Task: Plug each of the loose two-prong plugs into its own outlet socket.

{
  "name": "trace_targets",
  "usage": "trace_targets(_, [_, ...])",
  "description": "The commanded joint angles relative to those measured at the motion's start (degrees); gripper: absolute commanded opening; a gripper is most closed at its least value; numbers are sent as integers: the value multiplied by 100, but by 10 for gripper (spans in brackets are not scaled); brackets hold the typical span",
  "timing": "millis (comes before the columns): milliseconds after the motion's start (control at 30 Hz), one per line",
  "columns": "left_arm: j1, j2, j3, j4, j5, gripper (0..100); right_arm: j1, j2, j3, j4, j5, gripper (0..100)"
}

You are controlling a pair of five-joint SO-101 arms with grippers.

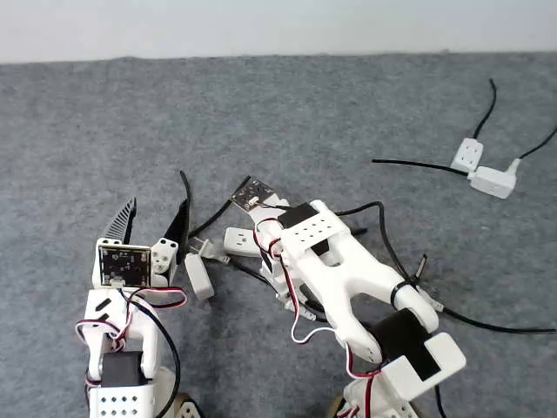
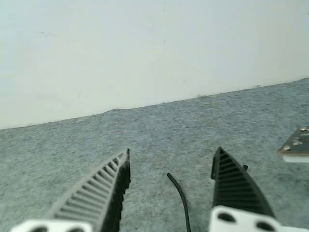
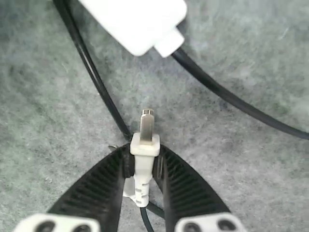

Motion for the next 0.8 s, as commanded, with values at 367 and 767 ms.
trace_targets(367, [202,-44,-207,-105,-18,261,57,-1429,-2110,1974,835,9])
trace_targets(767, [1319,-62,-2044,1855,422,261,-1086,-1710,-3068,2580,818,9])
